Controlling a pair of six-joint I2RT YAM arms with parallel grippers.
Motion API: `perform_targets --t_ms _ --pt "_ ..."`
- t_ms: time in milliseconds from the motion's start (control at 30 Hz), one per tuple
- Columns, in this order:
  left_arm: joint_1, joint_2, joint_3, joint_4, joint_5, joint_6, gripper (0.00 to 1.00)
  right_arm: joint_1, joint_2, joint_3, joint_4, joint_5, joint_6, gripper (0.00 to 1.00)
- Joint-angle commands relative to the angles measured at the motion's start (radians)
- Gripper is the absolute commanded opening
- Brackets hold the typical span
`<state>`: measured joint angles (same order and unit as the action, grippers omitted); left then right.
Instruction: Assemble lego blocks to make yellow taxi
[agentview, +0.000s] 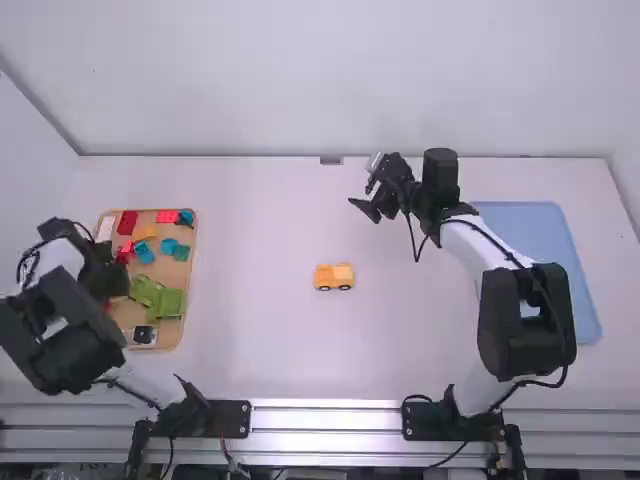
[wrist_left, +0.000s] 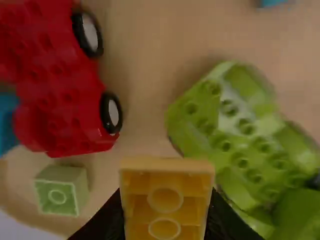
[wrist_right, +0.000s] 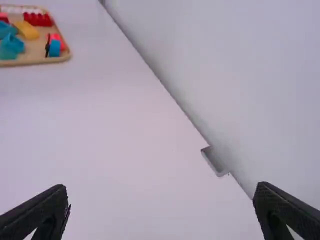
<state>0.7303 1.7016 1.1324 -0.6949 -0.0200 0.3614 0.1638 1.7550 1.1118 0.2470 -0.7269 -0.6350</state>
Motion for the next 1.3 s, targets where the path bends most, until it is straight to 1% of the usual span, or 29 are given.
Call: perform_targets --t_ms 0,100,167,200,233,300,367,400,433,467,567,600,667,733,800,833,867,900,933,1000,1033,1100,1167,1267 --pt "-0.075 -0.139 0.005 0.008 0.095 0.042 0.15 0.016 -0.010 0.043 0.001 -0.018 0.089 0.99" --pt "-0.172 -0.259 -0.019 0.042 0.193 0.117 0.14 0.014 -0.008 0.069 0.000 -0.111 0.093 0.98" --pt "-0.234 -0.319 -0.033 0.068 0.250 0.143 0.16 0.016 -0.002 0.085 0.000 -0.160 0.088 0.98" --pt "-0.280 -0.353 -0.044 0.093 0.294 0.166 0.15 0.023 0.008 0.101 0.003 -0.180 0.090 0.98" --pt "-0.292 -0.361 -0.047 0.100 0.307 0.172 0.15 0.026 0.013 0.106 0.004 -0.186 0.090 0.99" --pt "-0.391 -0.405 -0.077 0.180 0.435 0.220 0.15 0.051 0.076 0.163 0.016 -0.282 0.090 0.98" --pt "-0.420 -0.411 -0.089 0.214 0.483 0.233 0.14 0.059 0.098 0.186 0.015 -0.326 0.089 0.99" --pt "-0.474 -0.411 -0.112 0.293 0.581 0.241 0.15 0.077 0.144 0.233 0.014 -0.410 0.090 0.99" --pt "-0.497 -0.407 -0.125 0.335 0.627 0.237 0.15 0.086 0.166 0.257 0.011 -0.449 0.092 0.98" --pt "-0.530 -0.401 -0.149 0.409 0.699 0.235 0.15 0.099 0.199 0.294 0.010 -0.510 0.112 0.98" --pt "-0.572 -0.377 -0.188 0.537 0.812 0.231 0.15 0.106 0.246 0.351 0.011 -0.620 0.145 0.98" --pt "-0.591 -0.357 -0.206 0.607 0.883 0.230 0.15 0.104 0.276 0.384 0.012 -0.700 0.154 0.98" --pt "-0.617 -0.324 -0.228 0.703 0.993 0.230 0.15 0.104 0.310 0.426 0.012 -0.805 0.163 0.99" --pt "-0.643 -0.281 -0.242 0.803 1.114 0.230 0.15 0.111 0.340 0.472 0.008 -0.834 0.217 0.99" --pt "-0.668 -0.237 -0.243 0.893 1.178 0.192 0.14 0.122 0.350 0.495 0.008 -0.834 0.280 1.00" --pt "-0.676 -0.220 -0.243 0.929 1.185 0.165 0.14 0.125 0.350 0.496 0.009 -0.834 0.298 1.00" --pt "-0.690 -0.192 -0.243 1.000 1.187 0.106 0.13 0.129 0.350 0.500 0.015 -0.834 0.318 1.00" --pt "-0.690 -0.192 -0.243 1.000 1.187 0.106 0.13 0.129 0.350 0.500 0.015 -0.834 0.318 1.00" --pt "-0.710 -0.153 -0.243 1.103 1.187 0.031 0.13 0.140 0.350 0.503 0.032 -0.834 0.335 0.97" --pt "-0.731 -0.113 -0.243 1.216 1.188 -0.048 0.13 0.153 0.350 0.503 0.042 -0.834 0.343 0.96" --pt "-0.735 -0.105 -0.243 1.240 1.189 -0.065 0.13 0.155 0.350 0.503 0.045 -0.834 0.343 0.95" --pt "-0.746 -0.073 -0.243 1.340 1.210 -0.133 0.15 0.158 0.350 0.503 0.045 -0.834 0.340 0.94" --pt "-0.741 -0.063 -0.243 1.392 1.240 -0.171 0.15 0.155 0.350 0.503 0.040 -0.834 0.340 0.91" --pt "-0.747 -0.063 -0.243 1.395 1.228 -0.171 0.15 0.163 0.350 0.503 0.040 -0.834 0.340 0.88"
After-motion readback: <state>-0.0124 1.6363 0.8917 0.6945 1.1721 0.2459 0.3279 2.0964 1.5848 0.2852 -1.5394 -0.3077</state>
